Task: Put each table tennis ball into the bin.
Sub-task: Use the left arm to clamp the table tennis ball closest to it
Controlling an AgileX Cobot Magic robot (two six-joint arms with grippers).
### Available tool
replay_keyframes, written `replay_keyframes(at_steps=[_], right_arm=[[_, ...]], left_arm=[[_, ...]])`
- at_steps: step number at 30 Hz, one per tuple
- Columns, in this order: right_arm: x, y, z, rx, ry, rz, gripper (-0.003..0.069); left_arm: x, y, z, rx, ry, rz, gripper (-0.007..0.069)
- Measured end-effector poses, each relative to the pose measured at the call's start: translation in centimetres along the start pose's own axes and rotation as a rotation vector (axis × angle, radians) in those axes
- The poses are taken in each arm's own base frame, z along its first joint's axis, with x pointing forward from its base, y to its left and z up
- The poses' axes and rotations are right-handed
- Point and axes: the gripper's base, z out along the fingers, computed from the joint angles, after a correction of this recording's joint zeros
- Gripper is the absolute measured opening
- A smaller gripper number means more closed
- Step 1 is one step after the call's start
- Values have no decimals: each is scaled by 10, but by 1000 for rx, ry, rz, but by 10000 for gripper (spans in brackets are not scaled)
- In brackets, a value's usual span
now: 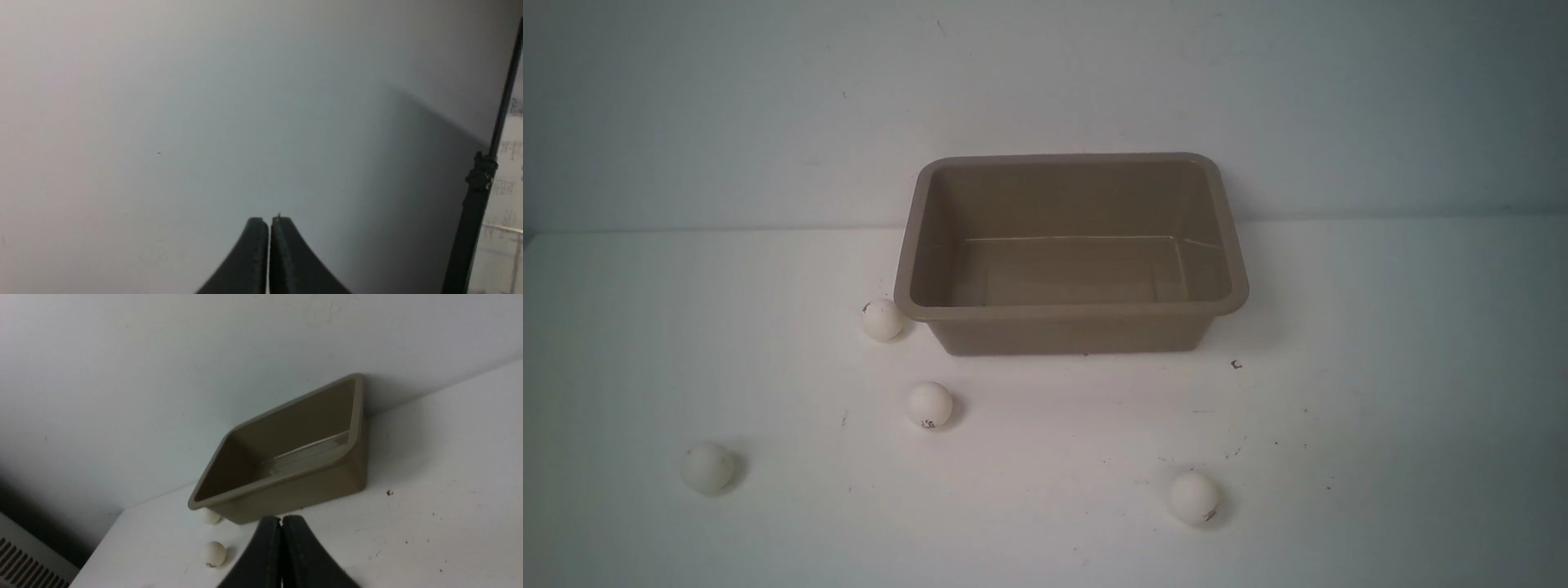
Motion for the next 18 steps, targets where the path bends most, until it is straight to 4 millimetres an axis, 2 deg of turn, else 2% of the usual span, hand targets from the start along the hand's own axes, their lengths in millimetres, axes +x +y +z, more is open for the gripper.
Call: replay_keyframes(at_steps=[4, 9, 12, 15, 18], right_arm=[[3, 0, 0, 4, 31, -3, -16], [7, -1, 0, 7, 75, -4, -16], [11, -1, -1, 9, 118, -3, -16], [14, -1, -1, 9, 154, 1, -16], [18, 0, -2, 2, 194, 11, -16]], left_arm=[[3, 2, 2, -18, 69, 117, -4], [3, 31, 28, -186, 335, 180, -4], [2, 63, 51, -339, 567, 206, -4], [2, 89, 70, -452, 744, 141, -4], [11, 123, 90, -568, 970, 55, -4]])
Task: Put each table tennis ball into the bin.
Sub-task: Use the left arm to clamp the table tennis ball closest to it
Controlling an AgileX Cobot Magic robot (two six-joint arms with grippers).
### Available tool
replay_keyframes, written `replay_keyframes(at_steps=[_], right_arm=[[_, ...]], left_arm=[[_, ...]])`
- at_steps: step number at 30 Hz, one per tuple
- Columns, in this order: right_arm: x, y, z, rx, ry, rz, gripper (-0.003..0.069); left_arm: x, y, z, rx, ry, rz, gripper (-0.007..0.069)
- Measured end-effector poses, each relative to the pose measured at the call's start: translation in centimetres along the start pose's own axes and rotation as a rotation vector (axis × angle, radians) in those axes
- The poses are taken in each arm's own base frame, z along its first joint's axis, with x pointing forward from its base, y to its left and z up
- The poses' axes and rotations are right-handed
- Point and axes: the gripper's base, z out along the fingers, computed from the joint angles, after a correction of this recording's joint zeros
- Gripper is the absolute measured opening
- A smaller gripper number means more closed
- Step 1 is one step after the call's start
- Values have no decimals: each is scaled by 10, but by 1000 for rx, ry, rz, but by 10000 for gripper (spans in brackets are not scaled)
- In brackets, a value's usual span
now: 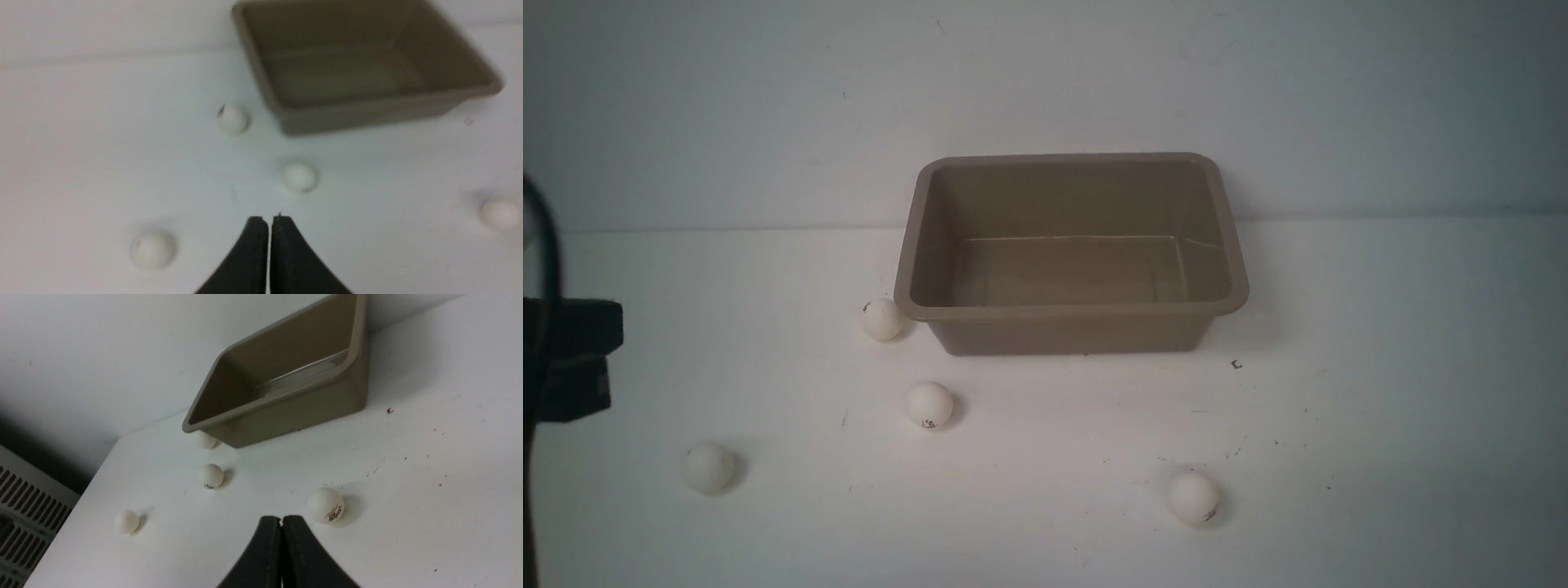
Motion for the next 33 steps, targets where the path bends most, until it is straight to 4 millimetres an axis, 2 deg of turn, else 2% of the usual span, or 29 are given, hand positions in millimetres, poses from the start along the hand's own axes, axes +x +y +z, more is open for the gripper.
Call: replay_keyframes(at_steps=[2, 7, 10, 13, 18, 21, 27, 29, 33], right_arm=[[1, 0, 0, 0, 11, 1, -16], [3, 0, 0, 0, 34, 1, -16], [3, 0, 0, 0, 35, 2, -16], [4, 0, 0, -1, 43, 3, -16], [5, 1, 0, -14, 54, 14, -16], [5, 2, 0, -23, 55, 22, -16], [5, 3, 0, -36, 56, 33, -16], [5, 4, 0, -38, 56, 35, -16], [5, 4, 0, -39, 56, 36, -16]], left_arm=[[-2, 7, 14, -23, 93, -12, -4], [5, 34, 83, -67, 394, -36, 0], [13, 46, 119, -72, 494, -59, 25], [23, 55, 146, -81, 570, -64, 61], [33, 66, 170, -114, 614, -27, 162], [31, 68, 174, -126, 585, -16, 216], [25, 71, 177, -153, 512, 11, 392], [25, 73, 180, -159, 508, 21, 431], [28, 76, 190, -158, 533, 17, 459]])
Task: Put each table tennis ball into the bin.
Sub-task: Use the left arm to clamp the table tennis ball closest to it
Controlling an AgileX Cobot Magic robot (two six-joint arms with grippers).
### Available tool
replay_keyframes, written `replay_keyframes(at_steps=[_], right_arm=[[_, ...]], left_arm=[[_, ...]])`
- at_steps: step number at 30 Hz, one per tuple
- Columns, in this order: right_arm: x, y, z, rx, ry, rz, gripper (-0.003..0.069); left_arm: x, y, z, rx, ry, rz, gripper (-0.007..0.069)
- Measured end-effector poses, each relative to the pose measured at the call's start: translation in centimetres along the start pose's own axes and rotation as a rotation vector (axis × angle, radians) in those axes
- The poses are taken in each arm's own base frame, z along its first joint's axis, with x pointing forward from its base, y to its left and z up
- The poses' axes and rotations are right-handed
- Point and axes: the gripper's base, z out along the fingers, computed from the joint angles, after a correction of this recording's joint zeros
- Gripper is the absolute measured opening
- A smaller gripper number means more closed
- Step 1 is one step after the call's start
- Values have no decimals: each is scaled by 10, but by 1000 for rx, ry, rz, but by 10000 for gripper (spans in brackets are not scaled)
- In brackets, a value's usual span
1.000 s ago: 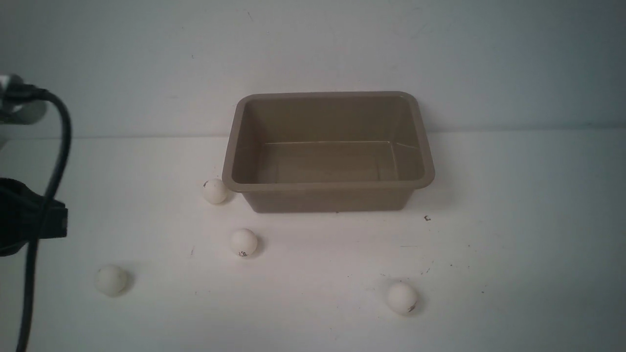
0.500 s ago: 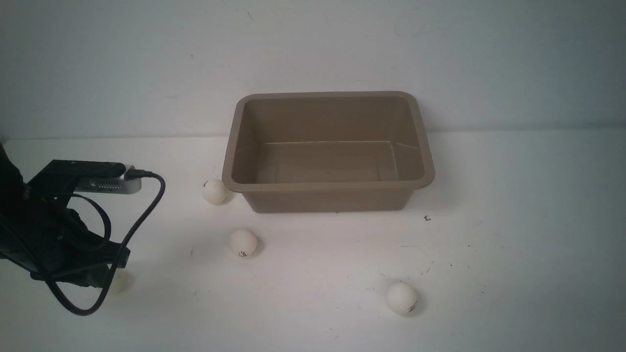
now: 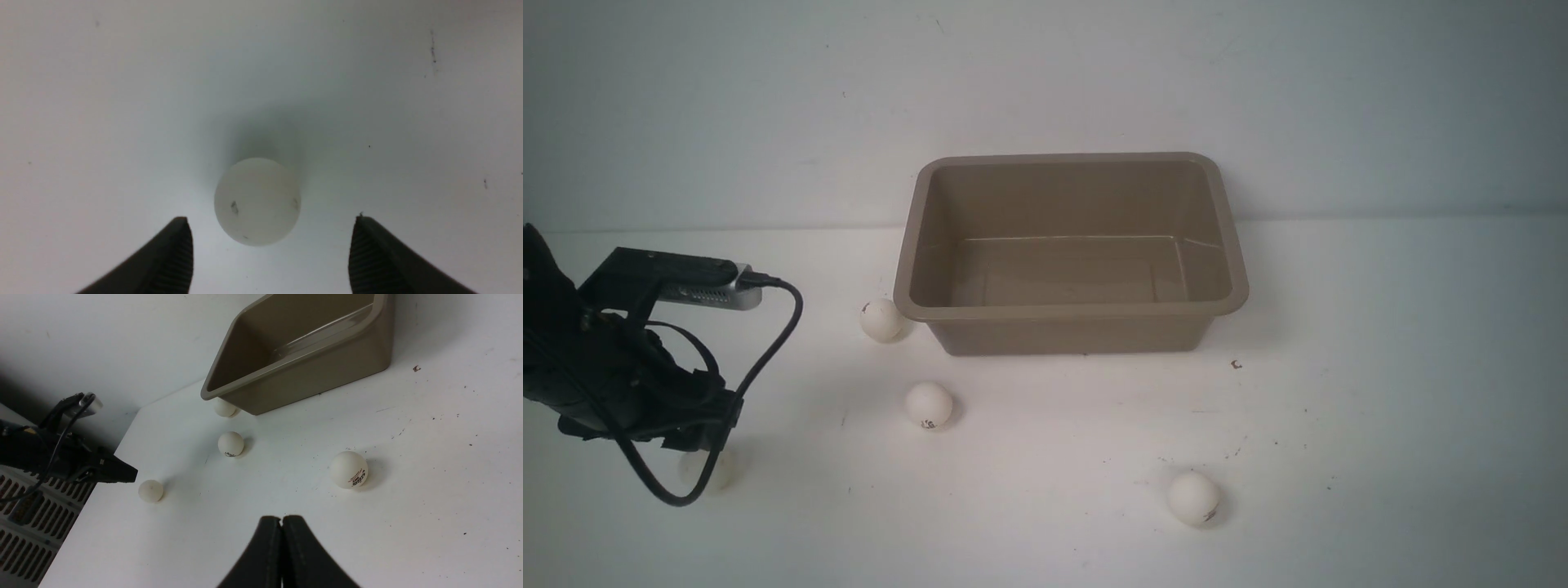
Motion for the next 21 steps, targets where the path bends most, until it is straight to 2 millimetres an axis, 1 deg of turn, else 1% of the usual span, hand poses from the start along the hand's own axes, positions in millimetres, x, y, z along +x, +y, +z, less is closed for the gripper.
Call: replay_keyframes(at_steps=[6, 16, 21], right_arm=[[0, 0, 0, 0, 3, 1, -16], [1, 2, 0, -21, 8, -7, -16], [1, 2, 0, -27, 9, -5, -16]], left_arm=[[-5, 2, 22, 10, 62, -4, 461], [-4, 4, 40, 14, 116, 0, 461], [-1, 5, 54, 20, 159, -3, 458]])
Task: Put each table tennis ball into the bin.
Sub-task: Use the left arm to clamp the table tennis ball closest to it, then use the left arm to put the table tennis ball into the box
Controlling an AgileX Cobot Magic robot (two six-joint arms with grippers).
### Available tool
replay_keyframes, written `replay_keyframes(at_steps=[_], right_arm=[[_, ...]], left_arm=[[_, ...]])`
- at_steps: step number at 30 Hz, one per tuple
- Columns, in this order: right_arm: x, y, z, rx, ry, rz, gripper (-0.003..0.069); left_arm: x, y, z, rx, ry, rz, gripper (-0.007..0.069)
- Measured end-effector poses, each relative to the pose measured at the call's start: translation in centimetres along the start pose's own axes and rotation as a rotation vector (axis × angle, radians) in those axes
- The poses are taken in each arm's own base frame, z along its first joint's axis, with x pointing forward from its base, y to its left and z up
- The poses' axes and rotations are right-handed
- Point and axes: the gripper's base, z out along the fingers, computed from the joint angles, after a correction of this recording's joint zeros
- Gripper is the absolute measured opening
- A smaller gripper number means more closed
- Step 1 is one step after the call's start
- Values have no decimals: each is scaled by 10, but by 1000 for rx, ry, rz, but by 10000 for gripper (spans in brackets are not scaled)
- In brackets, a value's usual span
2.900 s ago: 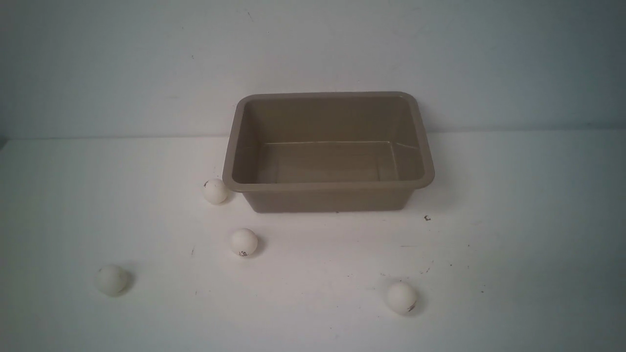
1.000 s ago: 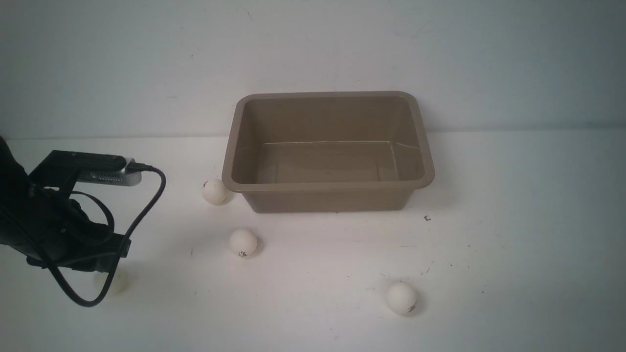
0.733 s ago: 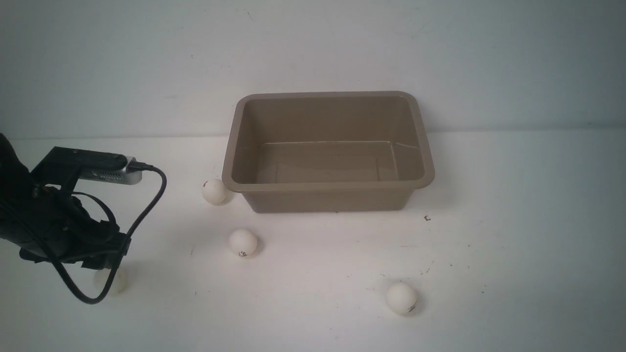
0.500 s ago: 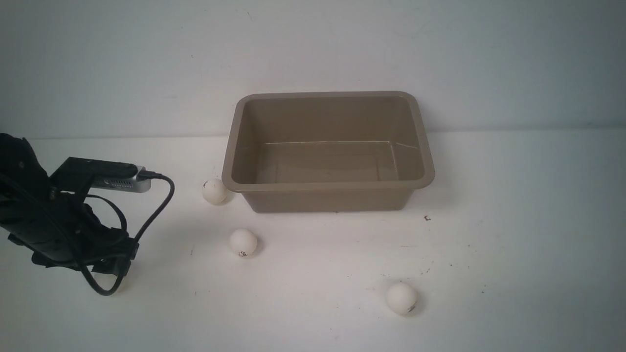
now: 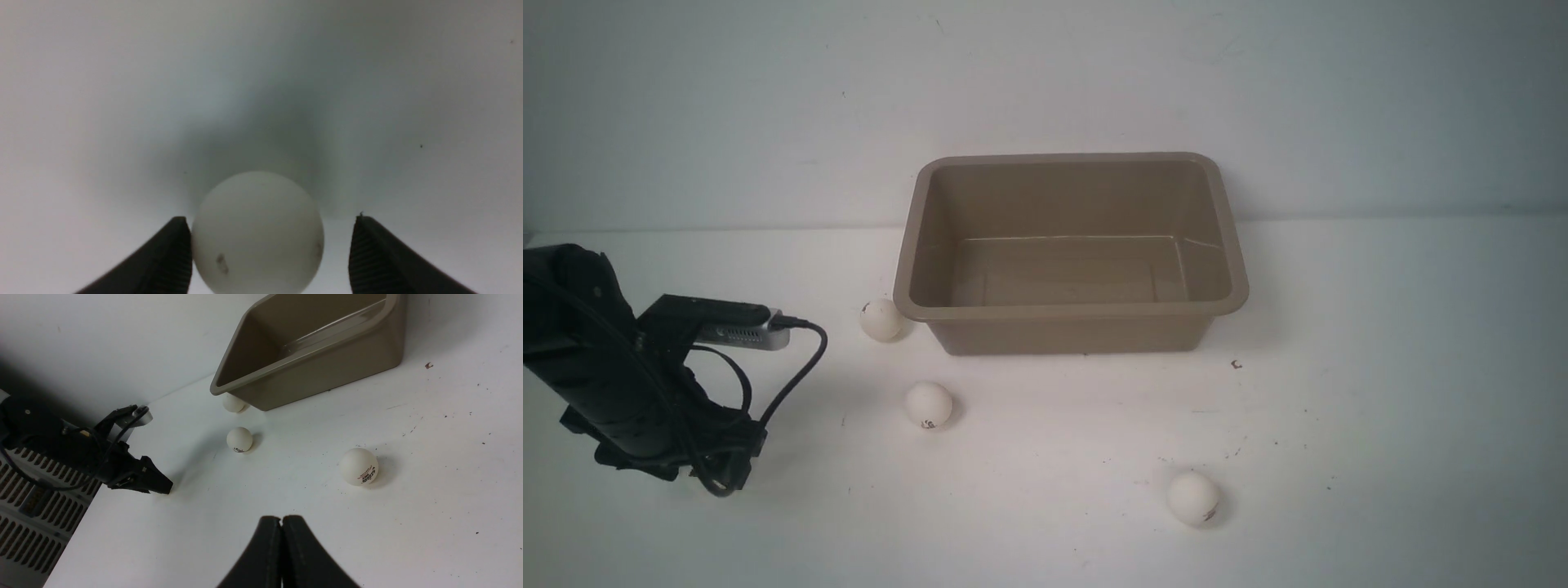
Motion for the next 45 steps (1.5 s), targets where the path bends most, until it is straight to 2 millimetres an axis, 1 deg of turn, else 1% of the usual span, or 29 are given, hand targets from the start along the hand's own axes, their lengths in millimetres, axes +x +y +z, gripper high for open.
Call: replay_keyframes(at_steps=[2, 3, 4, 5, 7, 10, 11, 13, 14, 15, 16, 17, 18, 19, 21, 22, 23, 25, 27, 28, 29, 30, 31, 32, 36, 39, 42, 44, 45], right_arm=[[0, 1, 0, -6, 0, 5, -16], [0, 1, 0, -11, 0, 8, -16], [0, 1, 0, -15, 0, 9, -16], [0, 2, 0, -17, 1, 7, -16], [0, 2, 0, -21, 1, 5, -16], [0, 2, 0, -21, 1, 0, -16], [0, 2, 0, -21, 1, 0, -16], [1, 2, 0, -21, 6, 0, -16], [1, 2, 0, -21, 7, 0, -16], [1, 2, 0, -22, 12, -1, -16], [1, 2, 0, -22, 13, -1, -16], [2, 2, 0, -21, 18, -2, -16], [2, 2, 0, -21, 24, -2, -16], [3, 2, 0, -21, 37, -2, -16], [4, 2, 0, -22, 48, -4, -16], [5, 2, 0, -22, 51, -7, -16], [5, 2, 0, -22, 50, -8, -16], [5, 2, 0, -22, 50, -16, -16], [5, 2, 0, -22, 51, -25, -16], [5, 2, 0, -21, 51, -30, -16], [5, 2, 0, -20, 52, -34, -16], [5, 2, 0, -19, 54, -36, -16], [5, 2, 0, -18, 57, -38, -16], [5, 2, 0, -18, 60, -38, -16], [7, 1, 0, -17, 81, -39, -16], [8, 1, 0, -14, 91, -42, -16], [9, 0, -1, 2, 105, -53, -16], [9, -2, -1, 18, 104, -65, -16], [9, -2, -1, 22, 104, -67, -16]], left_arm=[[0, 0, 4, 0, 11, 1, 430], [0, 1, 5, -1, 10, 2, 408], [0, 1, 5, -2, 8, 2, 363], [0, 1, 5, -4, 5, 3, 350], [-1, 1, 2, -9, -11, 7, 352], [-3, 0, -15, -21, -67, 14, 352], [-5, -1, -23, -24, -94, 14, 352], [-13, -7, -57, -19, -210, 10, 352], [-15, -10, -70, -15, -253, 11, 352], [-22, -18, -91, -4, -331, 27, 352], [-24, -20, -93, -1, -338, 29, 352], [-29, -27, -109, 8, -394, 52, 352], [-37, -38, -125, 20, -452, 87, 352], [-51, -59, -149, 46, -537, 149, 352], [-64, -78, -159, 75, -570, 193, 352], [-75, -94, -163, 100, -585, 223, 352], [-81, -100, -163, 111, -587, 229, 352], [-100, -119, -153, 141, -571, 245, 352], [-114, -133, -134, 154, -532, 258, 352], [-123, -143, -124, 158, -510, 283, 352], [-128, -148, -114, 158, -488, 294, 352], [-135, -156, -101, 156, -463, 326, 352], [-138, -161, -98, 156, -457, 342, 352], [-142, -164, -89, 154, -442, 361, 352], [-157, -173, -78, 153, -447, 401, 352], [-161, -174, -76, 155, -454, 404, 358], [-163, -175, -77, 156, -463, 411, 437], [-163, -175, -79, 156, -468, 418, 514], [-163, -175, -81, 156, -472, 419, 533]])
